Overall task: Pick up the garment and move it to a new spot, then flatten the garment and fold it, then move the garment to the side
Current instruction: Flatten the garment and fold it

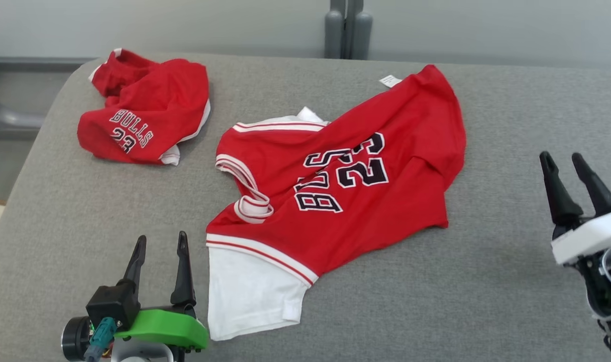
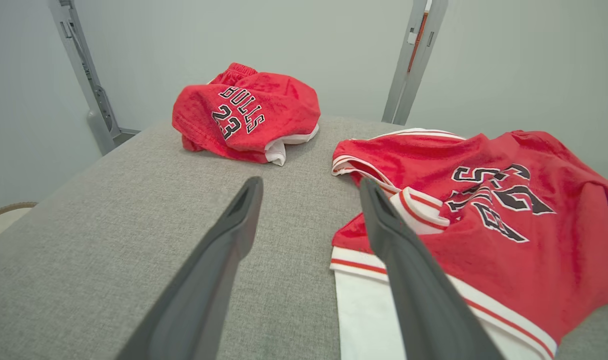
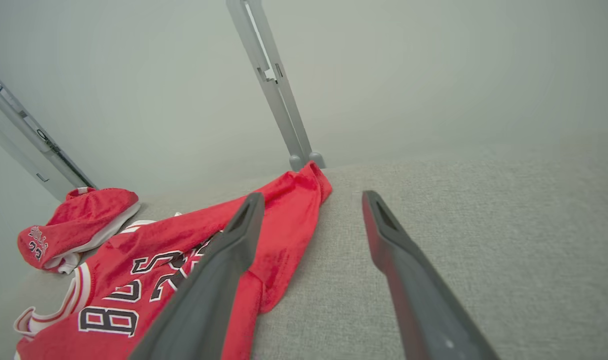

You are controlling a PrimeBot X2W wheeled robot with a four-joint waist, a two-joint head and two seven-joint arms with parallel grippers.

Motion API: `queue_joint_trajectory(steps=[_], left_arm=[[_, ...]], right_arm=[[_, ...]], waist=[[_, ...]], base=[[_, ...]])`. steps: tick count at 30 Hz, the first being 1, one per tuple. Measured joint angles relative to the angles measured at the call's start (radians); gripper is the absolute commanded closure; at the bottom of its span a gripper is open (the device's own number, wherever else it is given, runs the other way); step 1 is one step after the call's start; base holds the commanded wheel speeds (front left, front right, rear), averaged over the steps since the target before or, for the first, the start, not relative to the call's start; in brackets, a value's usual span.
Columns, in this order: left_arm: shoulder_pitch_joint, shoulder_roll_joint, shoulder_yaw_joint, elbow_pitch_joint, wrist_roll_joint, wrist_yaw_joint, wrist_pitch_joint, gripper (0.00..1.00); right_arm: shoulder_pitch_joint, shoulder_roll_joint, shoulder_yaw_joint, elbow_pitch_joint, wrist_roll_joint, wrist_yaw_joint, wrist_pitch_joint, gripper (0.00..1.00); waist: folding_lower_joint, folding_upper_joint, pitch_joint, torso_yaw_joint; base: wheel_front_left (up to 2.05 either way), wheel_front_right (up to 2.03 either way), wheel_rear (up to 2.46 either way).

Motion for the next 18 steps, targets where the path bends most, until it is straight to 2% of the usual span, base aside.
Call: queue_joint_trajectory(steps=[5, 8, 12, 18], left_arm=[[0.002, 0.004, 0.000, -0.005, 0.000, -0.001, 0.000, 0.00], [0.002, 0.004, -0.005, -0.005, 0.000, -0.002, 0.000, 0.00], [-0.009, 0.003, -0.015, -0.002, 0.000, -0.008, 0.000, 0.00], [-0.041, -0.009, -0.033, 0.012, -0.001, -0.009, 0.000, 0.00]], right_arm=[[0.102, 0.069, -0.040, -0.019, -0.060, 0.000, 0.000, 0.00], [0.102, 0.079, -0.030, -0.005, -0.061, 0.000, 0.004, 0.00], [0.036, 0.078, 0.014, 0.047, -0.040, 0.000, 0.056, 0.00], [-0.109, 0.081, 0.080, 0.185, 0.023, 0.000, 0.165, 0.00]], waist=[[0.0000, 0.0000, -0.035, -0.051], [0.0000, 0.0000, -0.045, -0.070], [0.0000, 0.0000, -0.038, -0.071], [0.0000, 0.0000, -0.009, -0.035]], base=[[0.00, 0.00, 0.00], [0.00, 0.00, 0.00], [0.00, 0.00, 0.00], [0.00, 0.00, 0.00]])
